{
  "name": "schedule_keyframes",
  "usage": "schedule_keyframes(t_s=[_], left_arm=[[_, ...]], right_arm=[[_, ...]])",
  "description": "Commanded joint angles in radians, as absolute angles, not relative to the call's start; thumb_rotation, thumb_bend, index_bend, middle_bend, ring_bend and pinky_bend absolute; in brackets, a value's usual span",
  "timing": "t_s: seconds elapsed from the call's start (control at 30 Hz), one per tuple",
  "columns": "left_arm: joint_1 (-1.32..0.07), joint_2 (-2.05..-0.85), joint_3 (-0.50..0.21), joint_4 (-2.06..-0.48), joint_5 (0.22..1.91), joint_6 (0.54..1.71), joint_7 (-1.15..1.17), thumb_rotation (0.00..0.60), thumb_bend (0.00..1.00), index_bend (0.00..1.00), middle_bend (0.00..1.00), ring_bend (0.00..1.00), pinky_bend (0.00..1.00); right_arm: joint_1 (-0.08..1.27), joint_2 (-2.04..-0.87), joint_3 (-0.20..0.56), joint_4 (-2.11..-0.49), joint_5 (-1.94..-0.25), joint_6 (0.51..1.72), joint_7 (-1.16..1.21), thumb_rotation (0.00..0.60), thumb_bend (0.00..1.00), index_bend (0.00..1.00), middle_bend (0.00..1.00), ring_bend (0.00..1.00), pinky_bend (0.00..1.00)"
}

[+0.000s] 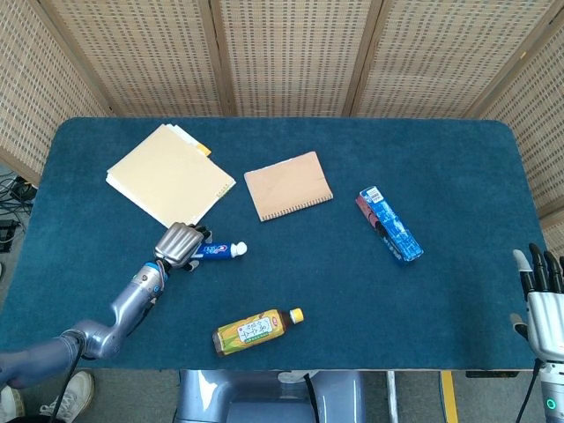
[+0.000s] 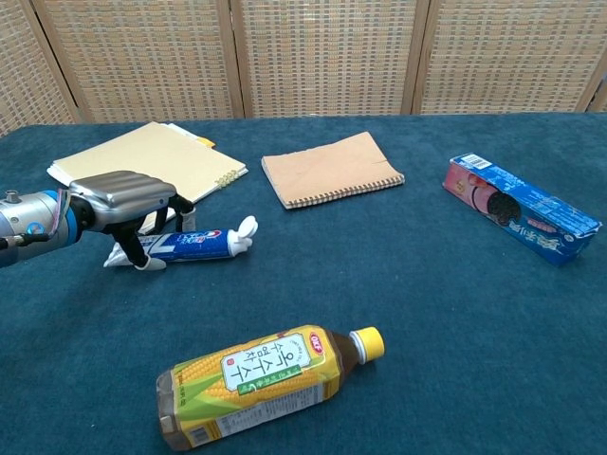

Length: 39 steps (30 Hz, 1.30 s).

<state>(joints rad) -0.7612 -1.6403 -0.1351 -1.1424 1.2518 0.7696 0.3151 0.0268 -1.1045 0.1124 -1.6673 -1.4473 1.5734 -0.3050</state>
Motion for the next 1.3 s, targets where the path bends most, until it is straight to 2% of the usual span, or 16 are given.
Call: schedule_keyframes(t_s=[0.03, 0.1, 0.2, 0.5, 0.83, 0.97, 1.3], left_arm=[[-0.759, -1.645, -0.134, -1.138, 1.245, 0.78, 0.322, 0.6, 0.42, 0.51, 0.44, 0.47, 0.55], [-0.757, -1.647, -0.13, -1.136, 1.244, 0.786, 0.324, 0.6, 0.46, 0.58, 0.45, 0.47, 0.56], [-0.753, -1.648, -0.126, -1.133, 1.248, 0.799, 0.319, 0.6, 0.47, 0.63, 0.47, 0.48, 0.56], [-0.742, -1.618, -0.127, -1.166, 1.286, 0.849, 0.249, 0.6, 0.57, 0.66, 0.49, 0.51, 0.59], [-0.741, -1.539, -0.161, -1.261, 1.323, 0.907, 0.146, 0.6, 0.57, 0.68, 0.5, 0.52, 0.6], [-0.759, -1.528, -0.181, -1.281, 1.322, 0.905, 0.14, 0.6, 0.6, 0.68, 0.5, 0.52, 0.6], [-0.813, -1.573, -0.282, -1.345, 1.264, 0.9, 0.008, 0.6, 0.6, 0.7, 0.52, 0.52, 0.6]], right_arm=[[0.027, -1.104, 0.113, -1.667, -1.445, 1.572, -0.303, 0.6, 0.0, 0.0, 0.0, 0.0, 0.0], [0.027, -1.104, 0.113, -1.666, -1.444, 1.571, -0.302, 0.6, 0.0, 0.0, 0.0, 0.0, 0.0], [0.028, -1.104, 0.112, -1.666, -1.444, 1.569, -0.301, 0.6, 0.0, 0.0, 0.0, 0.0, 0.0], [0.03, -1.104, 0.111, -1.666, -1.439, 1.561, -0.302, 0.6, 0.0, 0.0, 0.0, 0.0, 0.0], [0.066, -1.087, 0.124, -1.687, -1.427, 1.501, -0.254, 0.6, 0.0, 0.0, 0.0, 0.0, 0.0], [0.111, -1.041, 0.147, -1.732, -1.437, 1.444, -0.205, 0.6, 0.0, 0.0, 0.0, 0.0, 0.0], [0.299, -0.87, 0.245, -1.911, -1.4, 1.188, -0.048, 0.6, 0.0, 0.0, 0.0, 0.0, 0.0]])
